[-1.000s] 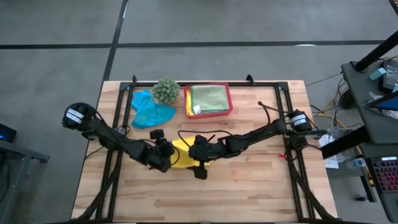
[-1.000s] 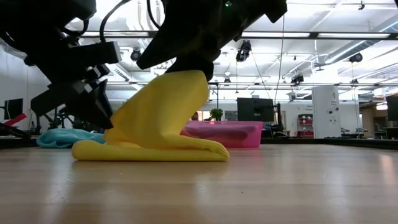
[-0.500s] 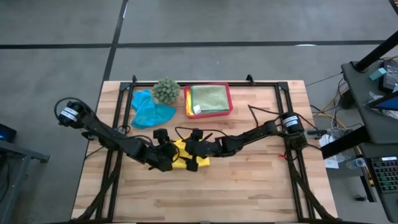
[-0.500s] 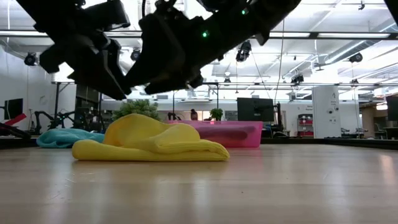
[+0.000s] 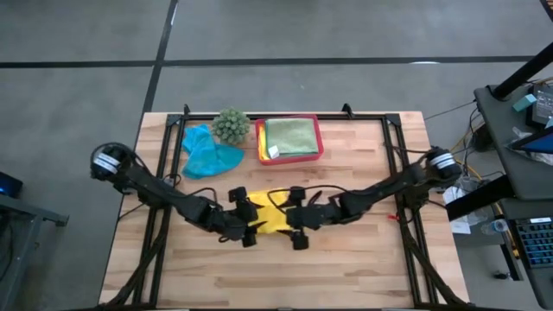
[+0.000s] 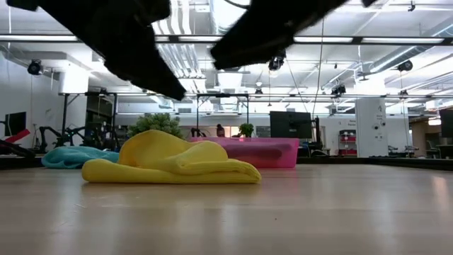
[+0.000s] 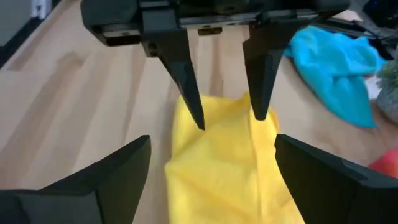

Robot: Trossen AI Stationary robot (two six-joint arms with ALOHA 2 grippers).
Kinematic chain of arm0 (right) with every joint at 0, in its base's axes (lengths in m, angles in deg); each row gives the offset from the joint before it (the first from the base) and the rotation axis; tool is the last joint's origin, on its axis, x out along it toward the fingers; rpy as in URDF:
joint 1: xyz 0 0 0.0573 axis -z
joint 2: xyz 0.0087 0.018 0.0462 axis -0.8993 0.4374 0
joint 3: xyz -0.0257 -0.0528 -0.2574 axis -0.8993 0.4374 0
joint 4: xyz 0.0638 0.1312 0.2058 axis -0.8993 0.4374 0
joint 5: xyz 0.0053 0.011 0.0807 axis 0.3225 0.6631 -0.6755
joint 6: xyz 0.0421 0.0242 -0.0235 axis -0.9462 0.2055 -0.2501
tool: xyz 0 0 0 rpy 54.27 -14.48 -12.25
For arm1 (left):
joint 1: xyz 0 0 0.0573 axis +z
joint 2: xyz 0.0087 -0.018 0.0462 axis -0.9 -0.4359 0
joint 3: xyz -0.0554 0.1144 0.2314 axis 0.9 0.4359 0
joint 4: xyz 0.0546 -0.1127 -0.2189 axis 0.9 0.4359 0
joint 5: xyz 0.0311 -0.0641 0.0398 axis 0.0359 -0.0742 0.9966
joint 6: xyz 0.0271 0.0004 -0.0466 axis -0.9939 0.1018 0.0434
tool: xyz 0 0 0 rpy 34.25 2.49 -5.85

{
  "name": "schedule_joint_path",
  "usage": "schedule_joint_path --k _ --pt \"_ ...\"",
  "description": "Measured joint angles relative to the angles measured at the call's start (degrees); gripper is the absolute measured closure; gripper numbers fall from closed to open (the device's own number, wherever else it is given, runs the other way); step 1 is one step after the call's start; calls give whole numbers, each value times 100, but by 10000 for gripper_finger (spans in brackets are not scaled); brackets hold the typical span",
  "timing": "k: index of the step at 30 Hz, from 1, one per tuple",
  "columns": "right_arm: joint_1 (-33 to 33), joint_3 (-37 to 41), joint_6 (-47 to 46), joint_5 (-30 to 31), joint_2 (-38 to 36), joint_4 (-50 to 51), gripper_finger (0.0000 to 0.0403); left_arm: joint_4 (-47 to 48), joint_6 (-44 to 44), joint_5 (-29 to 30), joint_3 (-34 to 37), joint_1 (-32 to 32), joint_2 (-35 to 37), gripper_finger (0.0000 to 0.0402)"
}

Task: Fold microfiber towels
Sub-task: Fold the yellow microfiber towel

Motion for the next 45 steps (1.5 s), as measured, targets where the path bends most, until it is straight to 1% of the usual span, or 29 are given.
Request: schedule_joint_path --k 4,8,11,14,20,23,26,29,33,34,39,45 --pt "-71 738 -185 7 -390 -299 74 -244 15 -88 -267 176 -471 182" --pt "-94 1371 -266 5 -716 -952 74 -233 13 -544 -689 500 -902 186" --pt "-94 1728 -266 5 -875 -1347 74 49 9 -871 -1010 776 -1185 197" --pt "-94 1951 -266 5 -948 -1609 74 360 11 -1125 -1254 1027 -1453 211" --pt "-96 2059 -263 4 -898 -1613 74 701 59 -1464 -1514 1306 -1851 231" --pt "-94 2087 -255 4 -831 -1646 74 951 158 -1480 -1572 1328 -1874 241" --pt "-94 2143 -261 5 -802 -1698 74 1315 165 -1492 -1607 1313 -1839 265" --pt "-94 2195 -261 6 -798 -1677 74 1540 166 -1492 -1676 1250 -1742 308" --pt "-91 2268 -261 7 -796 -1913 74 1858 249 -1526 -1736 1171 -1659 383" --pt "-91 2280 -261 7 -796 -1929 74 1972 338 -1564 -1747 1161 -1642 392" --pt "-91 2287 -317 7 -796 -1935 74 2542 564 -1872 -1773 993 -1393 389" --pt "-91 2303 -436 7 -796 -1997 74 3178 771 -2009 -1739 772 -1148 389"
